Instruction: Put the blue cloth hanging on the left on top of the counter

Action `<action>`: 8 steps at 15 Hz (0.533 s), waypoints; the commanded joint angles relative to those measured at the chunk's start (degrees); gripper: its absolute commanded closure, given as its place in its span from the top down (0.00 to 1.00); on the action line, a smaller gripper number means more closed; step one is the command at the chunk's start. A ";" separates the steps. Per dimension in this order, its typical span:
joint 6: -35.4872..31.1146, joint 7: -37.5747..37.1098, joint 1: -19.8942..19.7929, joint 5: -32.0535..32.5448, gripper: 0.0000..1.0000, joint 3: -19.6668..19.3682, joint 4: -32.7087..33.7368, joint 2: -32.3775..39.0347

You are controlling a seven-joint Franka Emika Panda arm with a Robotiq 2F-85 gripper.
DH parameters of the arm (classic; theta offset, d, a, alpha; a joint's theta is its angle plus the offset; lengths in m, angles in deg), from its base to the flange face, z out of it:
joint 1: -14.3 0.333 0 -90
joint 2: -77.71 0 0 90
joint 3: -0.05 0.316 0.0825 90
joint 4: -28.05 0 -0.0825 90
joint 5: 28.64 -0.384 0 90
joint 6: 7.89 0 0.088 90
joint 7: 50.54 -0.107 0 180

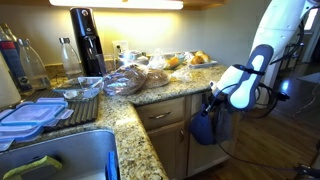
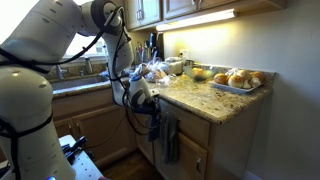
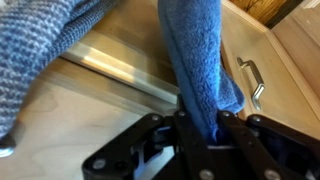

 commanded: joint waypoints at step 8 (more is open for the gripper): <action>-0.07 1.91 17.70 -8.86 0.07 -12.14 -11.62 -7.70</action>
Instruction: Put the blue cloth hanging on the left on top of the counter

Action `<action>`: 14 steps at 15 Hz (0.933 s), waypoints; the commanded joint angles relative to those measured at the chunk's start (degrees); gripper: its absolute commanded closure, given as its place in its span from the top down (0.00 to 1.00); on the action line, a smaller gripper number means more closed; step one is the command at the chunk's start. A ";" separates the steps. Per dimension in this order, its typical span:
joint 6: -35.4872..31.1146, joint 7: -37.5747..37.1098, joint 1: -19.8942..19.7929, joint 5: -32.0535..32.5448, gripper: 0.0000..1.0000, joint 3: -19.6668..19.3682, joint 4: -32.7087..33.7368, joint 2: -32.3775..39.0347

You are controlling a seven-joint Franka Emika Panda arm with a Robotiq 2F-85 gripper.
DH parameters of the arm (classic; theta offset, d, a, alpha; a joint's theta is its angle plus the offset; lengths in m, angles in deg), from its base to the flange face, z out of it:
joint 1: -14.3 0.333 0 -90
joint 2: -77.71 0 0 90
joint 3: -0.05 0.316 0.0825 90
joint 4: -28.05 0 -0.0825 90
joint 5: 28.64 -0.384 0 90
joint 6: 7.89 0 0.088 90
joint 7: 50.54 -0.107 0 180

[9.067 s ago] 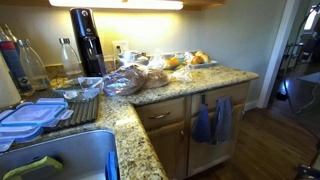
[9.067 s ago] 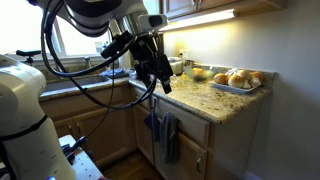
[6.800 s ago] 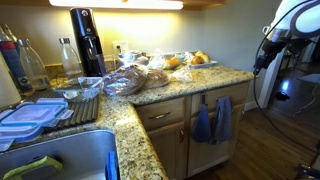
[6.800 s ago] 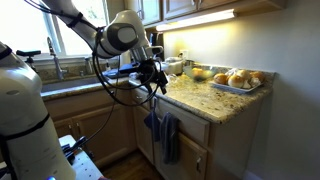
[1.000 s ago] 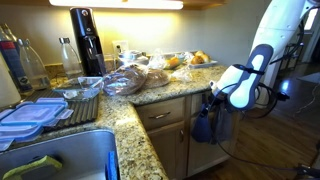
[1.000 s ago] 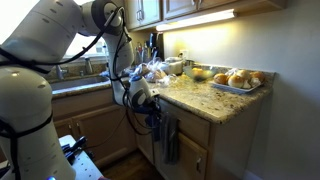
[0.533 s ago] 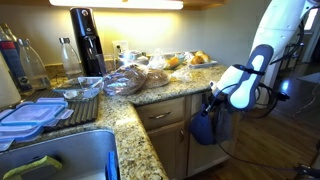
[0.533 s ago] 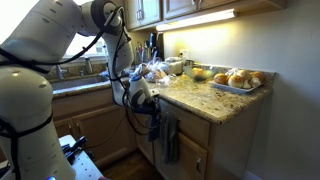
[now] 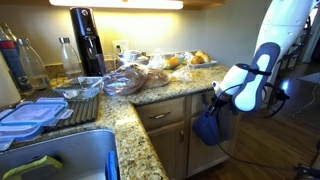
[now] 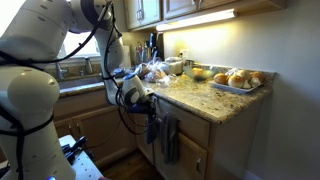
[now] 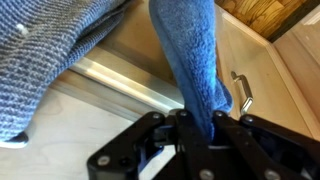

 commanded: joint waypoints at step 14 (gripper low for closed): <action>1.23 2.94 22.63 -12.22 0.08 -16.30 -10.34 -8.50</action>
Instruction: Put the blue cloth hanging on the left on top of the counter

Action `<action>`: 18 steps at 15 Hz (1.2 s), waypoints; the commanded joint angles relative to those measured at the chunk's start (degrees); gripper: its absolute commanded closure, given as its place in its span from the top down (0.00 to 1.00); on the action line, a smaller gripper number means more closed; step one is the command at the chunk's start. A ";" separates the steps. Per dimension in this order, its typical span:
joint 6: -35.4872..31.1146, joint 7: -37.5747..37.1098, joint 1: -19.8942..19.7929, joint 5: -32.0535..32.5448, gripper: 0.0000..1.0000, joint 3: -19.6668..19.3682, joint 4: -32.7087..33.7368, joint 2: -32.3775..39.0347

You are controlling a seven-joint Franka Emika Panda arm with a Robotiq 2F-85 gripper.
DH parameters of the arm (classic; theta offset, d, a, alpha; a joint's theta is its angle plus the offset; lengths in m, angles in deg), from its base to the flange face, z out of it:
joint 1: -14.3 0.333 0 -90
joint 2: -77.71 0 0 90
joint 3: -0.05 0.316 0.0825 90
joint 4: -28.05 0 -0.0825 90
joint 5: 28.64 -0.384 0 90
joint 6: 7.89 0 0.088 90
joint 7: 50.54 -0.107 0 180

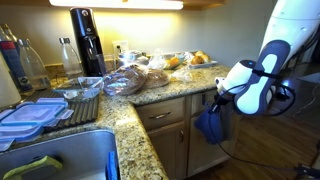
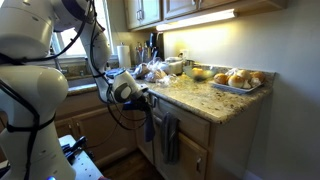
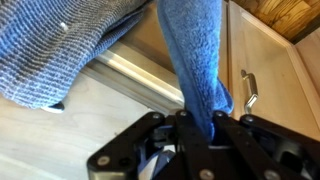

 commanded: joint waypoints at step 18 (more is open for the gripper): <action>18.61 5.20 39.95 -1.82 0.07 -44.75 -5.64 -11.08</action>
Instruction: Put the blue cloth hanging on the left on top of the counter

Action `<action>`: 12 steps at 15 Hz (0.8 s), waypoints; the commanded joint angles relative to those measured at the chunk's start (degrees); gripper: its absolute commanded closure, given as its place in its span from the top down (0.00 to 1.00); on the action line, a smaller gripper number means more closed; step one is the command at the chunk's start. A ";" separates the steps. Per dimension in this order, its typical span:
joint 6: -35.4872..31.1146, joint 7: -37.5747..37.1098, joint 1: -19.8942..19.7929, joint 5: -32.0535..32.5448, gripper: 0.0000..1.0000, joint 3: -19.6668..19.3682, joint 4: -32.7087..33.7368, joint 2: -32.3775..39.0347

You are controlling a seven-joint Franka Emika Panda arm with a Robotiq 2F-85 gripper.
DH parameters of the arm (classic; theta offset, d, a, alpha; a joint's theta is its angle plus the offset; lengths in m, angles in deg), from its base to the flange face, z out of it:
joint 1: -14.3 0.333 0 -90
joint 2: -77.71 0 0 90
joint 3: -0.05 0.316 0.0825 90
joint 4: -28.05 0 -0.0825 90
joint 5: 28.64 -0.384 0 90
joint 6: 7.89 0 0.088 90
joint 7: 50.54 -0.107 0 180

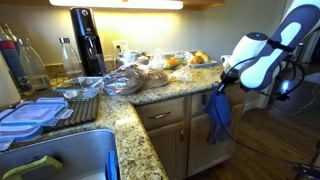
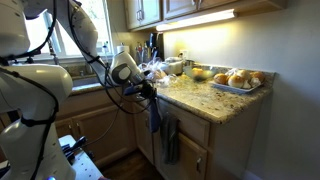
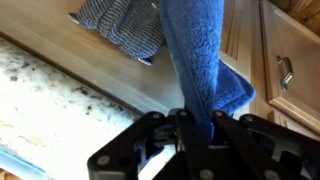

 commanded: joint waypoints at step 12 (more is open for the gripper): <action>4.75 -0.07 26.51 5.76 0.07 -33.74 1.98 1.82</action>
